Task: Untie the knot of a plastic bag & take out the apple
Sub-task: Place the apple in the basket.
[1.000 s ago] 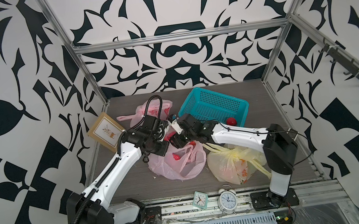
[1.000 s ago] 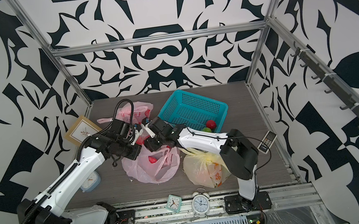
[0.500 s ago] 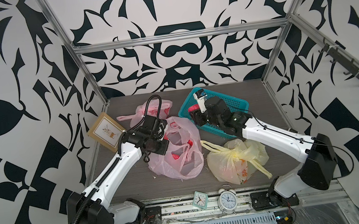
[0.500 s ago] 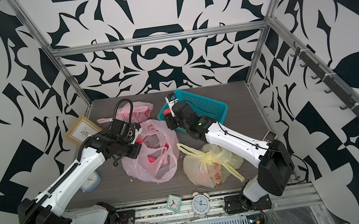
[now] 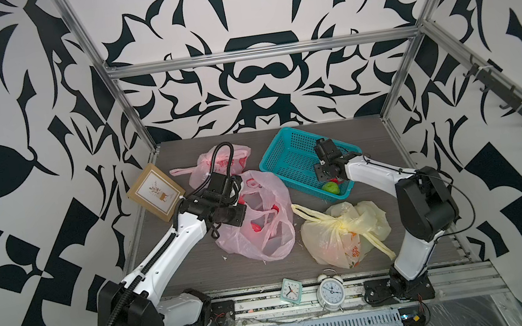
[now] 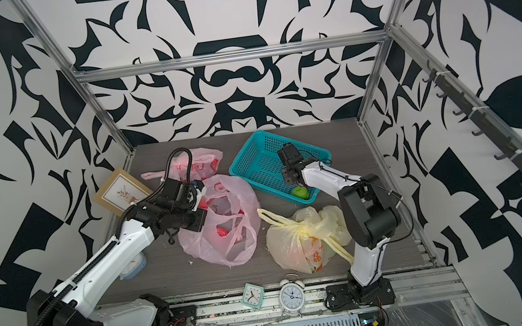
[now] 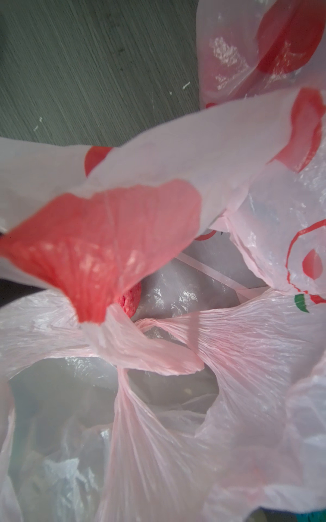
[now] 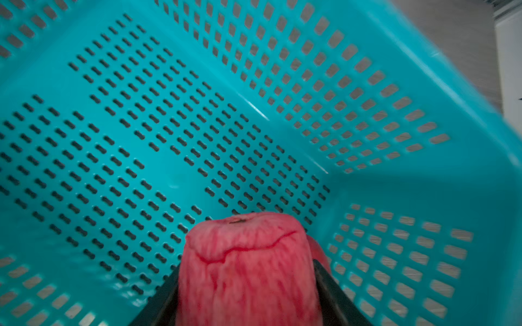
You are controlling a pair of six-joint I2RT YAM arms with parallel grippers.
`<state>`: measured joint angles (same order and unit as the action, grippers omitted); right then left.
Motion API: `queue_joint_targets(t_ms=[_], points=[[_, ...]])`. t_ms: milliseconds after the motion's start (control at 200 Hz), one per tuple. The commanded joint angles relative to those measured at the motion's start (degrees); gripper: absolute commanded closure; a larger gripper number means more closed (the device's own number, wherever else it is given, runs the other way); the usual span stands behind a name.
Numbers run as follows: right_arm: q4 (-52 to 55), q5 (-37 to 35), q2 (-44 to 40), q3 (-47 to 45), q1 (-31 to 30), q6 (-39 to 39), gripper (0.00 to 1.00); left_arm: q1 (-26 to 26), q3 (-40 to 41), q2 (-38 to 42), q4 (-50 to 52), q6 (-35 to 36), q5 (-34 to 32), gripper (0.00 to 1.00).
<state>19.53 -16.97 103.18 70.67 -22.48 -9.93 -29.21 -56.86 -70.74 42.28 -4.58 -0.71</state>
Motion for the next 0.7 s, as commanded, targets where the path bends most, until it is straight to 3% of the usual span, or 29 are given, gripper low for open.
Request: queue_joint_targets(t_ms=[0, 90, 235, 475, 695], points=[[2.9, 0.1, 0.4, 2.1, -0.1, 0.0, 0.32, 0.0, 1.3, 2.1, -1.5, -1.0, -0.9, 1.0], [3.2, 0.8, 0.6, 2.4, 0.0, 0.0, 0.24, 0.0, 1.9, 4.0, -2.9, -0.9, -0.5, 1.0], [2.4, 5.3, -3.4, 2.4, -0.1, 1.1, 0.2, 0.1, 4.5, 8.6, -7.4, -1.7, 2.5, 1.0], [-0.8, 24.0, -15.0, 0.2, -0.4, 1.8, 0.17, 0.1, 9.6, 11.2, -12.6, -4.6, 1.0, 1.0], [-4.1, 40.2, -21.5, -1.0, -7.4, 2.7, 0.44, 0.0, 10.5, 8.7, -15.1, -1.8, 5.8, 1.0]])
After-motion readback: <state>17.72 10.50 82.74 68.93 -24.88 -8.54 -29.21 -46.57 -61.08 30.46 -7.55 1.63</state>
